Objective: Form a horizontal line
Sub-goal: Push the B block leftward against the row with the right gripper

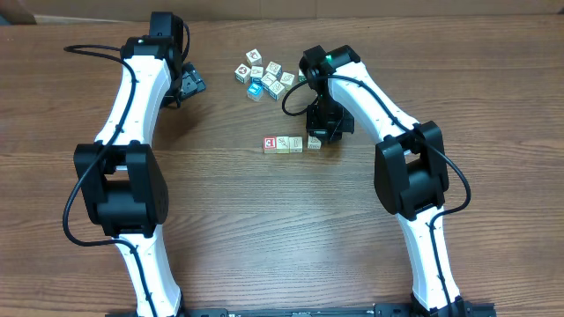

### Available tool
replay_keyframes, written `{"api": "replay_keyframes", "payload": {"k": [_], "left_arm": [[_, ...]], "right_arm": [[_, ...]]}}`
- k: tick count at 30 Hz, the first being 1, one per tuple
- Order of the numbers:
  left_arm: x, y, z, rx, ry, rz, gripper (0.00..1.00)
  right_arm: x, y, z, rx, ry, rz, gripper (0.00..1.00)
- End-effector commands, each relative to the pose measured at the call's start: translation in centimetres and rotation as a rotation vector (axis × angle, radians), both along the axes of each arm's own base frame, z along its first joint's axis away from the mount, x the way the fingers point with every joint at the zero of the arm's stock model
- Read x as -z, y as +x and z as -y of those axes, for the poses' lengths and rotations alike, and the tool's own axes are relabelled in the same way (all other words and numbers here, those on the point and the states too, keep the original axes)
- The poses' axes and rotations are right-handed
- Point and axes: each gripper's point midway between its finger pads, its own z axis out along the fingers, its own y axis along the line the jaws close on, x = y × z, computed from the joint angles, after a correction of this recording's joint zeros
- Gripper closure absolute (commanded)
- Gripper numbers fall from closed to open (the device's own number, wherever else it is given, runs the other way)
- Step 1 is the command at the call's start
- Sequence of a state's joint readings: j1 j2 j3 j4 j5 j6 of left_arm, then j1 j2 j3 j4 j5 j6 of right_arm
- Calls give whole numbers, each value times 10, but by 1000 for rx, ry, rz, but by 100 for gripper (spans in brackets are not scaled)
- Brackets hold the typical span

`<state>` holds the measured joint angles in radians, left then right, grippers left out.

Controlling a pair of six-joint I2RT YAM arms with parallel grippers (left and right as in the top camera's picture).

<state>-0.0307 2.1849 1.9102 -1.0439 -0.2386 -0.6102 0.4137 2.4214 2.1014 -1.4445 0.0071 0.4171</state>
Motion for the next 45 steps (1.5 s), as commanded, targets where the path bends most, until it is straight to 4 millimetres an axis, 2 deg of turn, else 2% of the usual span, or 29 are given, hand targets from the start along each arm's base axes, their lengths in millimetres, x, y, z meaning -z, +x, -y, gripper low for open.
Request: {"api": "replay_keyframes", "payload": {"k": [1,35,45], "left_arm": [[1,5,2,8,-3,5,0],[1,5,2,8,-3,5,0],[1,5,2,8,-3,5,0]], "right_arm": [[-4,-1,0,-25,8,4,91],[-6,-11,-9,-75,61,-42,91],[-4,1,-15,-76,81,11,91]]}}
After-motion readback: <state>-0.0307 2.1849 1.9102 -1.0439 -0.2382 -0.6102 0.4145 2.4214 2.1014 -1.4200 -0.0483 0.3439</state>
